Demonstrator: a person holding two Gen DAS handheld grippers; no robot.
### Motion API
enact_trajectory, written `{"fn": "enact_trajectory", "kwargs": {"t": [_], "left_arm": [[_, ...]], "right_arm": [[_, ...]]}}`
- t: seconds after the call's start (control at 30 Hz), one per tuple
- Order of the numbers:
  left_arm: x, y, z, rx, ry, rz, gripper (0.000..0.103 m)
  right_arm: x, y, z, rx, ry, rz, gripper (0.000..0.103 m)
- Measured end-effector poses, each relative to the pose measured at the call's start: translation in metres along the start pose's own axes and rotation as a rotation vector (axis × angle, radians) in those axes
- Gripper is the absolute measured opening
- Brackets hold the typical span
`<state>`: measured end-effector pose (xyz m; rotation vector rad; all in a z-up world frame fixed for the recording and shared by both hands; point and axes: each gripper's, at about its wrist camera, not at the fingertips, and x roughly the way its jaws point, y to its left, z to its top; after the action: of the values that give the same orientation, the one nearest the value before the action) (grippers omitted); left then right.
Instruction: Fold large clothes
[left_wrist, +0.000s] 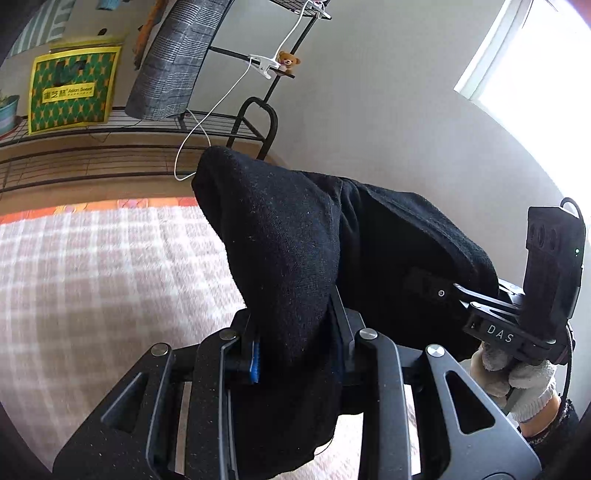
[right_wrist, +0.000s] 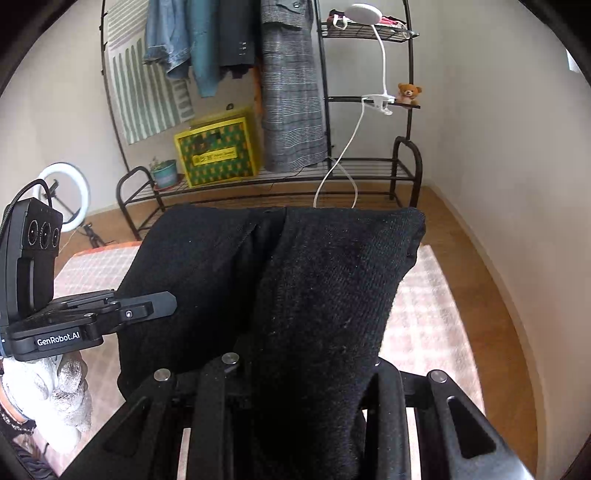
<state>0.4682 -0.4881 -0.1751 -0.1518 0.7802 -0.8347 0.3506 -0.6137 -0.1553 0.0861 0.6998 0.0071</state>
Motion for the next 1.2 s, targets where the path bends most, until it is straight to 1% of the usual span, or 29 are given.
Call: {"fn": "enact_trajectory", "kwargs": {"t": [0.17, 0.27, 0.37, 0.47, 0.5, 0.53, 0.57, 0.63, 0.67, 0.7, 0.77, 0.8, 0.83, 0.87, 0.93, 1.03, 1.1, 1.13, 1.2], "left_arm": [[0.054, 0.012, 0.025, 0.018, -0.021, 0.022, 0.027], [0.079, 0.023, 0.031, 0.019, -0.022, 0.044, 0.027], [0.102, 0.032, 0.036, 0.024, -0.021, 0.07, 0.027], [0.128, 0.047, 0.039, 0.005, 0.007, 0.083, 0.027], [0.136, 0.053, 0.039, -0.003, 0.03, 0.108, 0.027], [0.145, 0.059, 0.04, -0.014, 0.051, 0.155, 0.029], [0.15, 0.065, 0.04, -0.034, 0.067, 0.185, 0.031], [0.152, 0.077, 0.041, -0.095, 0.074, 0.221, 0.031], [0.148, 0.083, 0.042, -0.124, 0.062, 0.218, 0.033], [0.145, 0.086, 0.042, -0.132, 0.057, 0.206, 0.035], [0.14, 0.085, 0.042, -0.108, 0.053, 0.213, 0.037], [0.136, 0.082, 0.041, -0.084, 0.056, 0.223, 0.037], [0.132, 0.081, 0.04, -0.07, 0.061, 0.222, 0.037], [0.128, 0.079, 0.038, -0.059, 0.065, 0.22, 0.037], [0.118, 0.074, 0.035, -0.033, 0.064, 0.231, 0.037], [0.097, 0.062, 0.033, 0.001, 0.058, 0.218, 0.037], [0.083, 0.053, 0.031, 0.015, 0.051, 0.217, 0.037], [0.077, 0.051, 0.029, 0.017, 0.052, 0.213, 0.037], [0.066, 0.049, 0.026, 0.023, 0.053, 0.208, 0.037]], "right_arm": [[0.049, -0.035, 0.023, 0.011, -0.029, -0.031, 0.028], [0.082, -0.049, 0.031, 0.028, -0.044, -0.028, 0.028], [0.114, -0.057, 0.034, 0.022, -0.041, -0.032, 0.028], [0.141, -0.068, 0.034, 0.029, -0.024, -0.022, 0.028], [0.15, -0.072, 0.033, 0.031, -0.007, -0.016, 0.029], [0.161, -0.076, 0.033, 0.027, 0.026, -0.011, 0.031], [0.172, -0.08, 0.032, 0.022, 0.07, -0.036, 0.036], [0.183, -0.088, 0.03, 0.023, 0.122, -0.142, 0.047], [0.184, -0.092, 0.029, 0.037, 0.135, -0.17, 0.046], [0.183, -0.097, 0.029, 0.062, 0.143, -0.169, 0.047], [0.173, -0.103, 0.029, 0.097, 0.117, -0.147, 0.05], [0.166, -0.104, 0.029, 0.107, 0.103, -0.142, 0.051], [0.16, -0.106, 0.028, 0.116, 0.088, -0.139, 0.055], [0.153, -0.105, 0.028, 0.122, 0.074, -0.145, 0.056], [0.139, -0.103, 0.024, 0.121, 0.056, -0.156, 0.056], [0.121, -0.1, 0.026, 0.129, 0.048, -0.152, 0.056], [0.108, -0.104, 0.021, 0.17, 0.039, -0.123, 0.057], [0.11, -0.108, 0.02, 0.193, 0.042, -0.117, 0.057], [0.104, -0.116, 0.005, 0.249, 0.044, -0.115, 0.057]]}}
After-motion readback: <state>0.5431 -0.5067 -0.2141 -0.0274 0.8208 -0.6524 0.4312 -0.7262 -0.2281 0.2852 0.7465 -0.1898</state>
